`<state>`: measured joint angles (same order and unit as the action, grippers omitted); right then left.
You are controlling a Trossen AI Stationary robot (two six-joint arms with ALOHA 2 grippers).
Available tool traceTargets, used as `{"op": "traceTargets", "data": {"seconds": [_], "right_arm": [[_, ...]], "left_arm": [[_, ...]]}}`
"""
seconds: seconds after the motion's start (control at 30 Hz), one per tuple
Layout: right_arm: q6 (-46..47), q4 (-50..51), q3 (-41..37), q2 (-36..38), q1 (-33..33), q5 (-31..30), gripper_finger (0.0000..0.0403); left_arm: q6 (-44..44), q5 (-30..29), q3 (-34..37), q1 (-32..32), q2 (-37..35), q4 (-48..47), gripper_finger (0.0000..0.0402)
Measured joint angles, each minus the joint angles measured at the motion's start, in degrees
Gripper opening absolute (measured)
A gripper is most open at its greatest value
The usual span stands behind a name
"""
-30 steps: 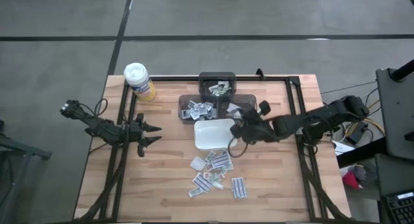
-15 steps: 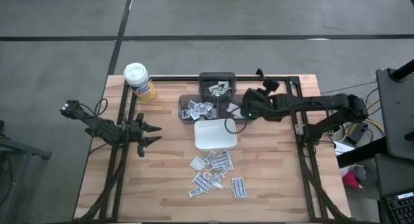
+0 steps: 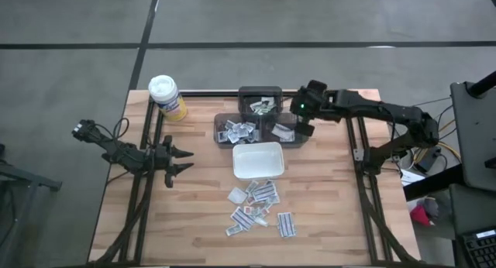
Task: Pick & Place First Aid Supplies
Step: Put the blue bandage into the right black bin
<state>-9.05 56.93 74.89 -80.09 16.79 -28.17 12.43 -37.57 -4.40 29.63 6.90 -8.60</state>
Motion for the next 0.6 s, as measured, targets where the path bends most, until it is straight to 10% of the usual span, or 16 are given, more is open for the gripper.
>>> {"op": "traceTargets", "data": {"seconds": [0.3, 0.6], "right_arm": [[0.0, 3.0, 4.0, -3.3, 6.2, 20.9, 0.0008], [-1.8, 9.7, 7.9, -15.0, 9.8, 24.4, 0.0008]], "left_arm": [[0.0, 0.0, 0.0, 0.0, 0.0, 0.0, 0.0177], [0.0, 0.0, 0.1, 0.0, 0.0, 0.1, 0.0177]]}}
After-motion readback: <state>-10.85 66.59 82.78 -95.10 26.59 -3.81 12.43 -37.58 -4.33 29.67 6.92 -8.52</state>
